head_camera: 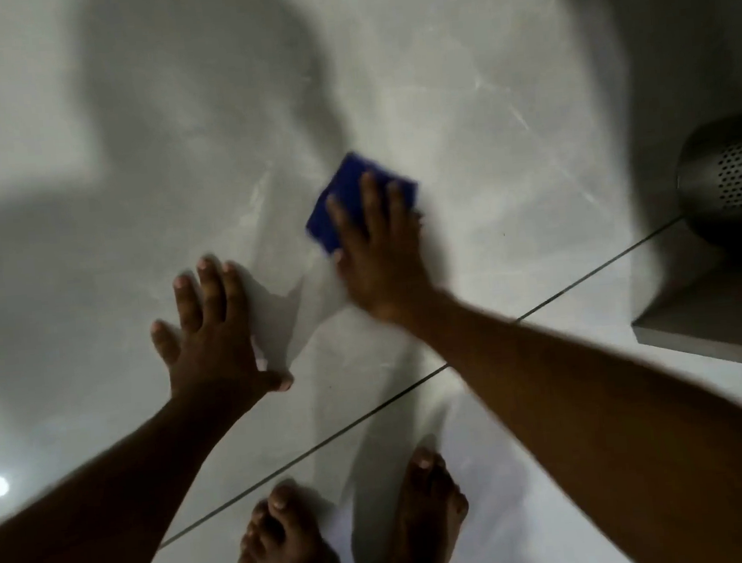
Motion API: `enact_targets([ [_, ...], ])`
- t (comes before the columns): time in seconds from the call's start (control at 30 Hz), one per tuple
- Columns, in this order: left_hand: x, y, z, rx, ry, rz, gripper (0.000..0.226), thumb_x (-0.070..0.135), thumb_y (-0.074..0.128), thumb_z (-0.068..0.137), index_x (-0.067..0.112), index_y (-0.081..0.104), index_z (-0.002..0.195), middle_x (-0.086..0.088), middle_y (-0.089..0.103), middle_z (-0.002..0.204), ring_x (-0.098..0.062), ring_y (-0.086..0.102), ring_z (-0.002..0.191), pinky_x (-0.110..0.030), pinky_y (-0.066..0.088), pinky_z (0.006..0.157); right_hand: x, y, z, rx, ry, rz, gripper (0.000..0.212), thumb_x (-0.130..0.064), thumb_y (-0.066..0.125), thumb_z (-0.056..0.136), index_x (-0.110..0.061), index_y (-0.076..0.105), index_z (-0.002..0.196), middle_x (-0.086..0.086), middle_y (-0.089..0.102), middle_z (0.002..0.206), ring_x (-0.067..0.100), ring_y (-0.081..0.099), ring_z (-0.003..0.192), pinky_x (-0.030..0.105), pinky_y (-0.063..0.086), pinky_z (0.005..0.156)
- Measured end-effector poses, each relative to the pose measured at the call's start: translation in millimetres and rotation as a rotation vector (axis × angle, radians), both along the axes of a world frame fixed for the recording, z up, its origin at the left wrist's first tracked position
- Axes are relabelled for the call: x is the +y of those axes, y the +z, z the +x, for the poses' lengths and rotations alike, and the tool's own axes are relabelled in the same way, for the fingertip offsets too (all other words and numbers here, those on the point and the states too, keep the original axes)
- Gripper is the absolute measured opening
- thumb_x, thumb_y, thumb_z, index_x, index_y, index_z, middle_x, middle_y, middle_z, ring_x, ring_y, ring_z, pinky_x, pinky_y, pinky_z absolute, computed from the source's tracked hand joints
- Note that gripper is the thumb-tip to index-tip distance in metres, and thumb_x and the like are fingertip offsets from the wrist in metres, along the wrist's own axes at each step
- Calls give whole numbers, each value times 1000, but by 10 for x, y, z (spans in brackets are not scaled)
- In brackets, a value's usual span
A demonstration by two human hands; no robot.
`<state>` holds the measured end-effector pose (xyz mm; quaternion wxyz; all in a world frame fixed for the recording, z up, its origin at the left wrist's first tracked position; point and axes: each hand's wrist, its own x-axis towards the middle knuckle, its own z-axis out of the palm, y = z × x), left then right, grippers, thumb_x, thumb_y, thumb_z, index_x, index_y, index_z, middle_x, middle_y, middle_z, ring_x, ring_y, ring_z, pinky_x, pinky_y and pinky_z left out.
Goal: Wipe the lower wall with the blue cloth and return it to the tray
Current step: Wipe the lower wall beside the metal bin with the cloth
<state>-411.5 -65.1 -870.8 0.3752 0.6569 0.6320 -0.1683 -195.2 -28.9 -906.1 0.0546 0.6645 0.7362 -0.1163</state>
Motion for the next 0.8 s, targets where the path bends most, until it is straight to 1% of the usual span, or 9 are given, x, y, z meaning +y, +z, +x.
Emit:
enact_targets([
  [0.1, -2, 21, -16, 7, -3, 6, 157, 56, 89, 45, 23, -24, 150, -5, -30, 160, -32, -26, 146, -69, 5, 114, -1055, 167, 333, 59, 695, -169, 63, -37, 49, 94, -30, 26, 152, 17, 18, 162, 50, 9, 147, 70, 13, 114],
  [0.17, 1, 35, 5, 13, -3, -1, 157, 57, 89, 45, 22, -23, 150, -5, -29, 160, -32, -24, 147, -70, 8, 112, -1095, 240, 1098, 72, 941, -190, 59, -33, 53, 92, -31, 35, 148, 13, 28, 159, 47, 20, 146, 69, 24, 111],
  [0.23, 12, 29, 16, 24, -2, 0, 157, 58, 88, 44, 22, -23, 150, -5, -29, 160, -33, -24, 147, -70, 8, 111, -681, 190, 1646, -55, 856, -155, 56, -37, 47, 95, -26, 33, 149, 22, 30, 156, 52, 26, 142, 70, 31, 106],
  [0.33, 23, 25, 17, 29, -6, -10, 158, 58, 88, 44, 22, -22, 150, -5, -29, 160, -33, -24, 147, -71, 8, 111, 229, 70, 1535, -116, 147, -80, 64, -48, 28, 97, -16, 23, 153, 39, 23, 153, 63, 24, 136, 70, 33, 104],
  [0.4, 14, 25, 15, 26, -2, 3, 158, 58, 88, 44, 22, -22, 150, -5, -30, 160, -33, -25, 146, -70, 8, 112, 672, 35, 930, -62, -177, -25, 67, -46, 40, 90, -17, 33, 150, 37, 24, 153, 64, 24, 135, 72, 29, 106],
  [0.53, 7, 30, 17, 24, -23, -4, 155, 58, 88, 47, 21, -22, 151, -5, -29, 160, -32, -25, 146, -69, 9, 113, -42, 61, -88, 64, 206, -16, 64, -40, 50, 89, -27, 34, 150, 23, 24, 159, 55, 18, 143, 72, 22, 109],
  [0.67, 19, 62, 0, 37, -48, 7, 154, 60, 86, 47, 20, -21, 151, -5, -30, 160, -33, -24, 147, -70, 12, 112, -986, 295, 932, 87, 942, -273, 54, -35, 49, 93, -35, 38, 146, 9, 25, 162, 43, 15, 148, 67, 21, 114],
  [0.73, 32, 57, 8, 43, -54, 19, 155, 61, 86, 46, 19, -21, 151, -6, -29, 160, -34, -24, 147, -70, 12, 111, -696, 186, 1650, -23, 905, -154, 46, -37, 45, 98, -25, 47, 142, 21, 36, 154, 50, 28, 142, 69, 28, 109],
  [0.8, 42, 42, 22, 56, -64, 20, 156, 61, 87, 45, 19, -21, 151, -7, -28, 160, -35, -23, 147, -71, 13, 110, -222, 80, 2023, -75, 366, -66, 53, -41, 33, 102, -11, 41, 145, 35, 33, 150, 60, 29, 136, 71, 29, 106],
])
